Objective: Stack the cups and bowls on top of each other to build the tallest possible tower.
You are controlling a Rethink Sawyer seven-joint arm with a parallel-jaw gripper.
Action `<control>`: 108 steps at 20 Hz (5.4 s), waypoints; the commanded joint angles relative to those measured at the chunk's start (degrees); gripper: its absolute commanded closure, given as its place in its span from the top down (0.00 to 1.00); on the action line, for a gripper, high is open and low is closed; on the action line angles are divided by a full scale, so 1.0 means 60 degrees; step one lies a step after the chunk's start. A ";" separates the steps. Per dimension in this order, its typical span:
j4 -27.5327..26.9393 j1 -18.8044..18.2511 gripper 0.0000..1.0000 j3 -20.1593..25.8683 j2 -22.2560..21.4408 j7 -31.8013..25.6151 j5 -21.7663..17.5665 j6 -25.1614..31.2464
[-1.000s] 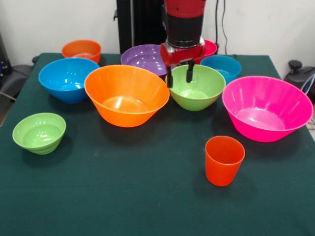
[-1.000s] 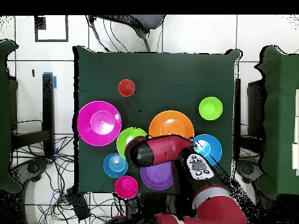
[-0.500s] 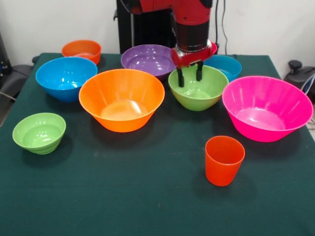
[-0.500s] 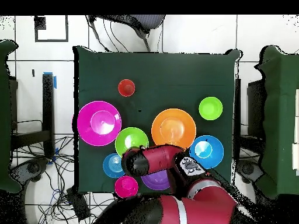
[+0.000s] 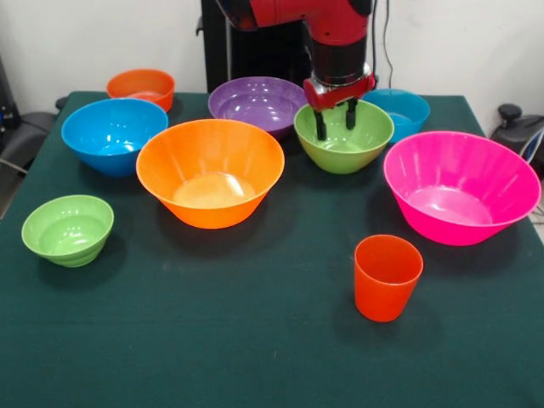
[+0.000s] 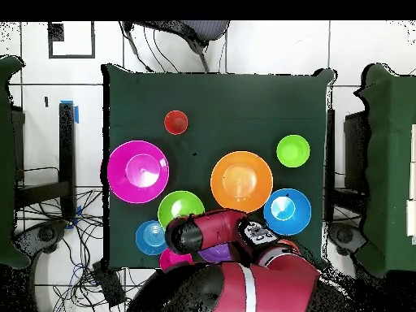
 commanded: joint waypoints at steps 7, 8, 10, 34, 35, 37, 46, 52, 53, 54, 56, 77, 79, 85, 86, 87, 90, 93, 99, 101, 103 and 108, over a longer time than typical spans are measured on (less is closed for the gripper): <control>0.0954 0.0616 1.00 0.0292 -0.1223 0.1319 -0.0126 -0.0416; 0.0939 0.0659 1.00 0.0278 -0.1369 0.1295 -0.0104 -0.0346; 0.1060 0.0689 1.00 0.0215 -0.1785 0.1192 -0.0190 -0.0309; 0.0196 0.1535 1.00 -0.0542 -0.2957 0.0864 -0.1134 -0.1305; 0.0150 0.1546 1.00 -0.0605 -0.2882 0.0865 -0.1195 -0.1397; 0.0044 0.1579 1.00 -0.0741 -0.2705 0.0888 -0.1287 -0.1604; -0.0662 0.1220 1.00 -0.0840 -0.2001 0.0421 -0.1871 -0.1950; -0.0673 0.0415 1.00 0.0092 -0.2470 -0.0210 -0.2151 -0.1039; -0.0702 0.0348 1.00 0.0171 -0.2510 -0.0243 -0.2198 -0.1020; -0.0777 0.0321 1.00 0.0225 -0.2514 -0.0317 -0.2216 -0.0896; -0.0799 0.0131 1.00 0.0476 -0.2610 -0.0433 -0.2224 -0.0685; -0.1216 -0.0908 1.00 0.1311 -0.1011 -0.0202 -0.1619 0.0493; -0.1266 -0.0992 1.00 0.1478 -0.0887 -0.0260 -0.1429 0.0812; -0.1137 -0.1342 1.00 0.1964 -0.0972 -0.0354 -0.1026 0.1586; -0.1123 -0.1334 1.00 0.1968 -0.1022 -0.0298 -0.0988 0.1672; -0.1046 -0.1342 1.00 0.2009 -0.1127 -0.0271 -0.0938 0.1795; -0.0817 -0.1329 1.00 0.2206 -0.1262 -0.0073 -0.0699 0.2073; -0.0552 -0.1478 1.00 0.2538 -0.1512 -0.0202 -0.0564 0.2260; -0.0450 -0.1543 1.00 0.2760 -0.1716 -0.0253 -0.0660 0.2286; -0.0432 -0.1533 1.00 0.2775 -0.1808 -0.0271 -0.0740 0.2240; -0.0388 -0.1548 1.00 0.2840 -0.1946 -0.0280 -0.0721 0.2308; -0.0492 -0.1573 1.00 0.2631 -0.1404 -0.0144 -0.1047 0.1999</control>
